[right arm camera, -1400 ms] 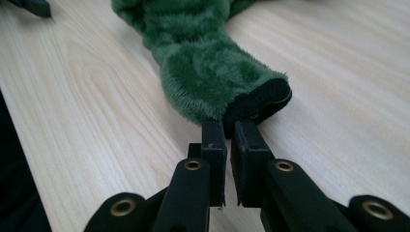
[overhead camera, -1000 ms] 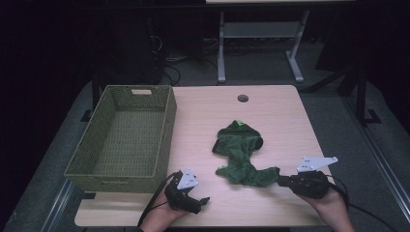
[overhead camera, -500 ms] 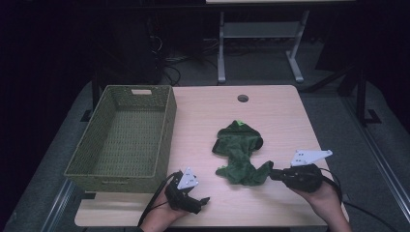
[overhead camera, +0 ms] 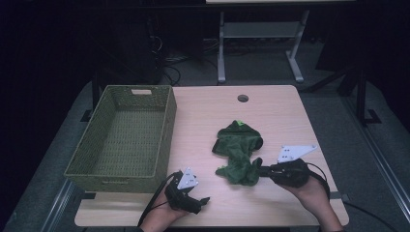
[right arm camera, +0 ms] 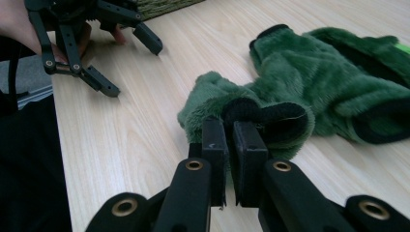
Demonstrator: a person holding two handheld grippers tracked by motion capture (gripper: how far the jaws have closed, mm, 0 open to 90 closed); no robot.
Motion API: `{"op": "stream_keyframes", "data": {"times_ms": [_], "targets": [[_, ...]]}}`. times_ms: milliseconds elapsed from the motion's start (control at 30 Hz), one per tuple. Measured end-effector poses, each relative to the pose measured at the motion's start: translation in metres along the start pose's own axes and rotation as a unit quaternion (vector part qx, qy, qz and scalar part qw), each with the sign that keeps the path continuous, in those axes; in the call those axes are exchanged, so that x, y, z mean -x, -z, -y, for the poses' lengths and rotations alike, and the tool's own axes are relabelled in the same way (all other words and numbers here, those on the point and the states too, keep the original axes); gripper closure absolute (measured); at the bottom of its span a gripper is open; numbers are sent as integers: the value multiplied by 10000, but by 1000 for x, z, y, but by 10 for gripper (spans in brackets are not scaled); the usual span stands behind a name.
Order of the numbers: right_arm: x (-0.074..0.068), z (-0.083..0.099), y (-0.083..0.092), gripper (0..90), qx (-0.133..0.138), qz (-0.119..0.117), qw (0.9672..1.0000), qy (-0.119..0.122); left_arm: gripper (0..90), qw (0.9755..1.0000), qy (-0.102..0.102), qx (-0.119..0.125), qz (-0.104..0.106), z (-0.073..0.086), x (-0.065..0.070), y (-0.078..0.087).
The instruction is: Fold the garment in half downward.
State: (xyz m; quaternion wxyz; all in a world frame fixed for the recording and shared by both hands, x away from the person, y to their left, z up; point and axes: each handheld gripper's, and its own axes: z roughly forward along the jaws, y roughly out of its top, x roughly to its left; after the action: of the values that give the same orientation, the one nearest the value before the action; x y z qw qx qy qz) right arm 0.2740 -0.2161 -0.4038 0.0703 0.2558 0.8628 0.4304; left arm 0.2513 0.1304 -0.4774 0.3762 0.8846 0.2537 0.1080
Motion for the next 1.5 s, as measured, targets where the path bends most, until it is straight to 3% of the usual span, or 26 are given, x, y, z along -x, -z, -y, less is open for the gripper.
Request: {"op": "stream_keyframes", "data": {"times_ms": [333, 500, 600, 800, 867, 1133, 1267, 1500], "targets": [[1, -16, -26, 843, -96, -256, 9996, 84, 125, 10000, 12, 2, 1, 0, 0, 0], [0, -23, -35, 785, -48, -337, 9994, 93, 125, 10000, 1, 1, -1, 0, 0, 0], [1, -27, -33, 770, 108, -320, 9994, 93, 125, 10000, -1, -2, 0, 0, 0, 0], [14, -28, -39, 876, 250, -61, 9996, -145, 125, 10000, -2, -3, 2, 0, 0, 0], [18, -27, -45, 885, 266, -90, 9993, -230, 125, 10000, -18, -15, -1, 0, 0, 0], [23, -17, -78, 885, -214, -102, 9990, -385, 125, 10000, 8, -14, 10, 0, 0, 0], [21, -10, -93, 900, -577, -87, 9974, -417, 124, 10000, 7, -14, 12, 0, 0, 0], [23, -5, -97, 900, -705, -77, 9953, -663, 124, 10000, 11, -16, 9, 0, 1, 0]]}}
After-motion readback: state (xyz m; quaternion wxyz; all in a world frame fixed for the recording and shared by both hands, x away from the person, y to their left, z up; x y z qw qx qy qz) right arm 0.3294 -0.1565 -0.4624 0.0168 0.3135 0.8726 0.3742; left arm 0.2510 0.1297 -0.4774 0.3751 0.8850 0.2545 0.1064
